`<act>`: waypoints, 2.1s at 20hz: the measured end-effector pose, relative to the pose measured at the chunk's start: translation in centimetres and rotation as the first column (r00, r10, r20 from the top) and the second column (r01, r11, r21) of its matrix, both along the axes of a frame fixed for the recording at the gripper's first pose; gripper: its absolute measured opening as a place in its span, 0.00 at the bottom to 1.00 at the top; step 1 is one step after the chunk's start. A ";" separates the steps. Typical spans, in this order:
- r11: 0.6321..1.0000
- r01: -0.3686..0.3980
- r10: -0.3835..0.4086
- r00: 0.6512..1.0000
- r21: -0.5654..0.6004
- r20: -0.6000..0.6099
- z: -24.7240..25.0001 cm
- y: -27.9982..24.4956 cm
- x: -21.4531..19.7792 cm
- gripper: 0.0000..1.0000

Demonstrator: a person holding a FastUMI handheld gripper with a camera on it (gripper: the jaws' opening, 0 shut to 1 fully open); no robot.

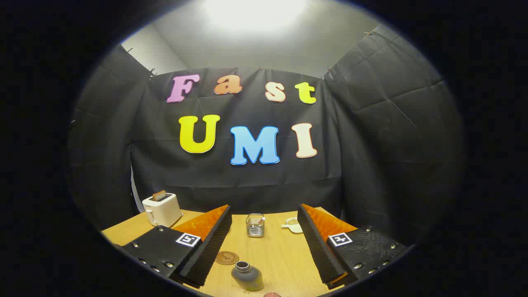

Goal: Take the bottle from table, then pour the juice into the cup, finally place the bottle on the coaster

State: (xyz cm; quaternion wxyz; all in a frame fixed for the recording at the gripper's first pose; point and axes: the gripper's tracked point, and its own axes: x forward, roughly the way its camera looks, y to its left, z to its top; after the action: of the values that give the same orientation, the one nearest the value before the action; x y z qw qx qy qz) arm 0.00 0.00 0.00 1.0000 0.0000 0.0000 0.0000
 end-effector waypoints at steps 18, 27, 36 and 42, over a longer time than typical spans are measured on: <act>0.995 -0.097 0.097 0.995 0.022 0.028 -0.2 1.6 0.4 0.97; 0.989 -0.138 0.138 0.990 0.042 0.014 -2.2 2.4 0.6 0.97; 0.990 -0.137 0.140 0.984 0.037 -0.106 -9.8 2.8 0.9 0.97; 0.991 -0.129 0.133 0.977 0.033 -0.170 -13.3 2.7 1.1 0.97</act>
State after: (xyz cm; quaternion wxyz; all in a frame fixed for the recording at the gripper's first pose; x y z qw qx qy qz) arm 1.08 2.73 -13.26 0.9941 0.0111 0.0861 0.0658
